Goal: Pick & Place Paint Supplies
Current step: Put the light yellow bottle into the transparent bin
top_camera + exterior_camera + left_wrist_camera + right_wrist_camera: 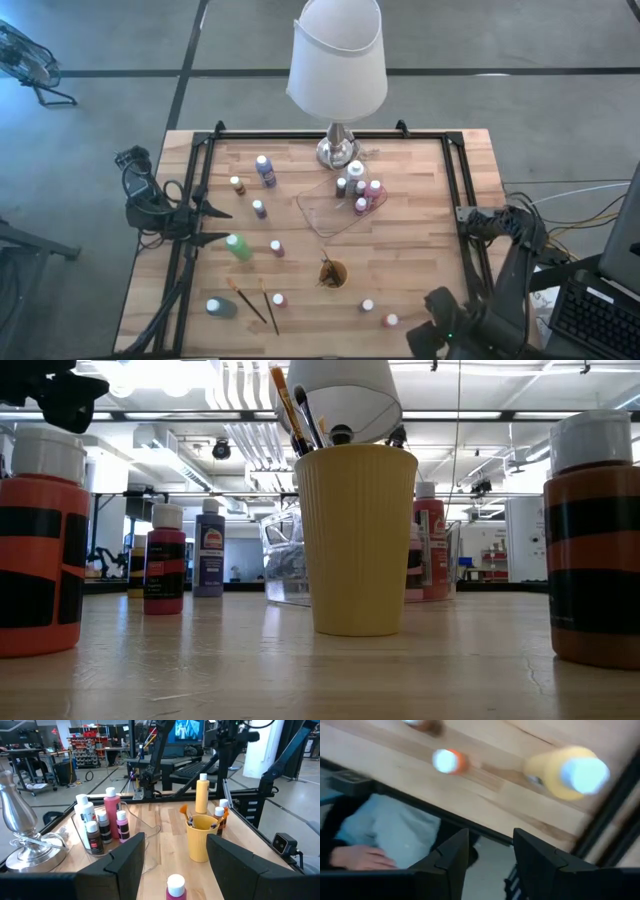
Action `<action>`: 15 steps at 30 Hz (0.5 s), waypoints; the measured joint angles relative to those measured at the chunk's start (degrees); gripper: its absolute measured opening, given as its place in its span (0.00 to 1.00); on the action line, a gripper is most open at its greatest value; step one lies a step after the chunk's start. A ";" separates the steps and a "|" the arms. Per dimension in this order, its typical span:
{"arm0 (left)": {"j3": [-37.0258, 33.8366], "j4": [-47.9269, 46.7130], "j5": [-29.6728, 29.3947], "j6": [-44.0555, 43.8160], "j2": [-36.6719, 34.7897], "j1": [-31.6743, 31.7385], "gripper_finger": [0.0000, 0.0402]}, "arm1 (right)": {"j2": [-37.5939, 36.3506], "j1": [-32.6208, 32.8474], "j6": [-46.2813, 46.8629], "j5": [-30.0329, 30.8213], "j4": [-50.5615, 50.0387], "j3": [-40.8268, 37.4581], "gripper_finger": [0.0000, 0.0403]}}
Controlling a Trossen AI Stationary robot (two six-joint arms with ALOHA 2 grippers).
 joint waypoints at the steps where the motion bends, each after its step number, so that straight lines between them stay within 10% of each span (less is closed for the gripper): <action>1: -0.01 0.03 -0.02 0.00 0.00 0.00 0.54 | 0.00 0.29 0.34 -0.48 -0.02 -0.58 0.36; 15: 0.00 0.04 -0.02 0.00 0.00 -0.01 0.54 | -5.83 0.52 1.52 -1.30 0.06 -11.89 0.40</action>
